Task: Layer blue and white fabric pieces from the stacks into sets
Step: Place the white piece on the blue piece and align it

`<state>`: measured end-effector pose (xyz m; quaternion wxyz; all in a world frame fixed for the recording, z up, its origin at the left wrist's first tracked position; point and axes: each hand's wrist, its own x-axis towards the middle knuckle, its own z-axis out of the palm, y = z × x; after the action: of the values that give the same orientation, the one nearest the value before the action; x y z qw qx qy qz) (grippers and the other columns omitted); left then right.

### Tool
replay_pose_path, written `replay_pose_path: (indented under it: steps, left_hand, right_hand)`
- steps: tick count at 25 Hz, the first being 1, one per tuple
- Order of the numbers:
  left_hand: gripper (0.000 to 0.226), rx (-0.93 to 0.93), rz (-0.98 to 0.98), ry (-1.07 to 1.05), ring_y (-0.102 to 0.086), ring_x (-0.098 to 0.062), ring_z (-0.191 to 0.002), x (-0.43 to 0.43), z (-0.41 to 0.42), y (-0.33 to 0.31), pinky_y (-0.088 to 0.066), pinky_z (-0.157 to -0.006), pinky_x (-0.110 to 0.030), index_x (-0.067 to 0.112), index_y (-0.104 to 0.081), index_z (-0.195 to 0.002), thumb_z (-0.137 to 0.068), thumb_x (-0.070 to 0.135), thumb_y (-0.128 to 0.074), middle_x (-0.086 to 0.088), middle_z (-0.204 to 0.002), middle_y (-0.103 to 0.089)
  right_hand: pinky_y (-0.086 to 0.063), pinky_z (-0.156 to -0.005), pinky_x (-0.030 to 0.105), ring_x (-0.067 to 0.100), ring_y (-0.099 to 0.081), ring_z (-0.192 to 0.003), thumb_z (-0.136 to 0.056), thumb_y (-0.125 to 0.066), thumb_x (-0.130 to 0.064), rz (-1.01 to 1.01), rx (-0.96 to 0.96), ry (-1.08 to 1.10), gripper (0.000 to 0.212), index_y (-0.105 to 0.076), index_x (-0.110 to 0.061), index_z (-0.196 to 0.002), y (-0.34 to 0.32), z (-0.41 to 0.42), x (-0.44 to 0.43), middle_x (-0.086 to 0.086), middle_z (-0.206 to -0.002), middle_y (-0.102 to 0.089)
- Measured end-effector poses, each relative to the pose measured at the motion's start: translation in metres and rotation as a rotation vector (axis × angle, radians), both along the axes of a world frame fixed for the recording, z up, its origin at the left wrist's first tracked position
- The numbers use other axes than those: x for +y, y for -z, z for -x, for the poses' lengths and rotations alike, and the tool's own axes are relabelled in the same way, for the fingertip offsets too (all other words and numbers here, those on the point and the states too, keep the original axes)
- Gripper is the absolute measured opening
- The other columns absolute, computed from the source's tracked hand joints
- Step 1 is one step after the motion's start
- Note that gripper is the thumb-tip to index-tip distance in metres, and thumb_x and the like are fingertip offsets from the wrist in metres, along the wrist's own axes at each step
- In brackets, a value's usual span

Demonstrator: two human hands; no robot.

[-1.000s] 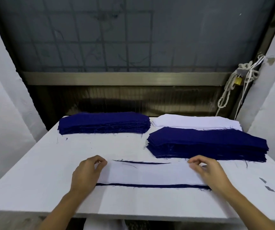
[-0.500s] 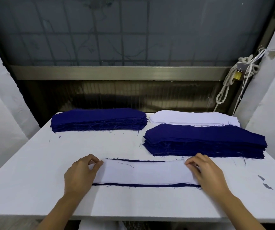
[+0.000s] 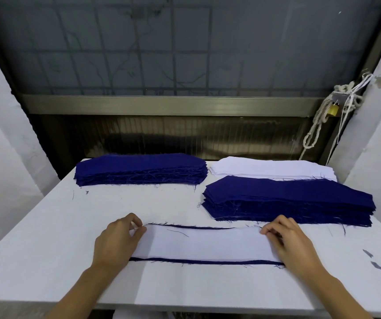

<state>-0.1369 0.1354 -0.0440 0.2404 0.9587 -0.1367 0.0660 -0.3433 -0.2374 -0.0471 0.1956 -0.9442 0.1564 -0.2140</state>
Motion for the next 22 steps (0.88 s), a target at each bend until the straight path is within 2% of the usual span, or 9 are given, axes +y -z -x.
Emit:
replay_pose_path:
  steps: [2,4,10,12,15,19,22]
  left_hand:
    - [0.017,-0.001,-0.093,0.027,-0.057,-0.004,-0.077,-0.002,-0.009,-0.014,-0.046,-0.061,-0.027,0.041,-0.055,-0.092,-0.089,0.053,-0.066,0.017,-0.081,-0.059]
    - [0.018,-0.043,-0.092,0.054,-0.055,-0.006,-0.081,-0.006,-0.022,-0.029,-0.045,-0.062,-0.028,0.040,-0.056,-0.094,-0.087,0.052,-0.068,0.016,-0.084,-0.057]
    - [0.020,-0.023,0.221,0.107,-0.060,-0.009,-0.083,-0.025,-0.097,-0.076,-0.051,-0.070,-0.032,0.026,-0.063,-0.102,-0.096,0.045,-0.065,0.008,-0.090,-0.064]
    - [0.022,-0.015,0.255,0.098,-0.062,-0.009,-0.085,-0.030,-0.126,-0.085,-0.053,-0.074,-0.031,0.021,-0.064,-0.106,-0.099,0.042,-0.062,0.007,-0.092,-0.066]
    - [0.024,0.028,0.202,0.085,-0.063,-0.012,-0.092,-0.037,-0.166,-0.089,-0.056,-0.083,-0.035,0.019,-0.063,-0.115,-0.102,0.038,-0.058,0.004,-0.100,-0.067]
    - [0.027,0.077,0.072,0.096,-0.063,-0.018,-0.104,-0.050,-0.211,-0.085,-0.056,-0.092,-0.038,0.020,-0.060,-0.126,-0.103,0.034,-0.056,-0.001,-0.118,-0.065]
    - [0.038,0.085,-0.064,0.119,-0.060,-0.022,-0.116,-0.057,-0.233,-0.078,-0.053,-0.101,-0.040,0.017,-0.056,-0.136,-0.103,0.035,-0.057,-0.005,-0.132,-0.059]
  right_hand:
    - [-0.042,-0.062,0.020,0.007,-0.050,-0.086,-0.090,-0.072,-0.008,0.022,-0.029,0.012,0.020,-0.073,-0.028,-0.092,-0.009,-0.006,0.000,-0.019,-0.088,-0.053]
    - [-0.039,-0.062,0.018,0.006,-0.049,-0.086,-0.090,-0.071,-0.006,0.033,-0.078,0.013,0.022,-0.072,-0.028,-0.091,-0.025,-0.020,0.000,-0.019,-0.089,-0.054]
    - [-0.042,-0.069,0.015,0.000,-0.050,-0.095,-0.097,-0.063,-0.017,-0.067,-0.147,-0.077,0.023,-0.065,-0.039,-0.091,-0.086,-0.121,0.015,-0.021,-0.093,-0.059]
    - [-0.041,-0.068,0.014,0.000,-0.051,-0.094,-0.097,-0.061,-0.019,-0.093,-0.146,-0.110,0.023,-0.064,-0.041,-0.089,-0.096,-0.160,0.023,-0.020,-0.091,-0.059]
    - [-0.044,-0.069,0.016,0.002,-0.053,-0.091,-0.098,-0.062,-0.022,-0.119,-0.080,-0.136,0.021,-0.064,-0.042,-0.090,-0.098,-0.212,0.032,-0.022,-0.089,-0.059]
    - [-0.040,-0.068,0.014,0.003,-0.053,-0.093,-0.099,-0.061,-0.024,-0.129,0.018,-0.147,0.020,-0.063,-0.041,-0.090,-0.089,-0.266,0.033,-0.022,-0.089,-0.060]
    - [-0.050,-0.077,0.024,0.008,-0.054,-0.098,-0.099,-0.060,-0.024,-0.124,0.087,-0.155,0.016,-0.064,-0.038,-0.093,-0.081,-0.291,0.032,-0.020,-0.093,-0.060]
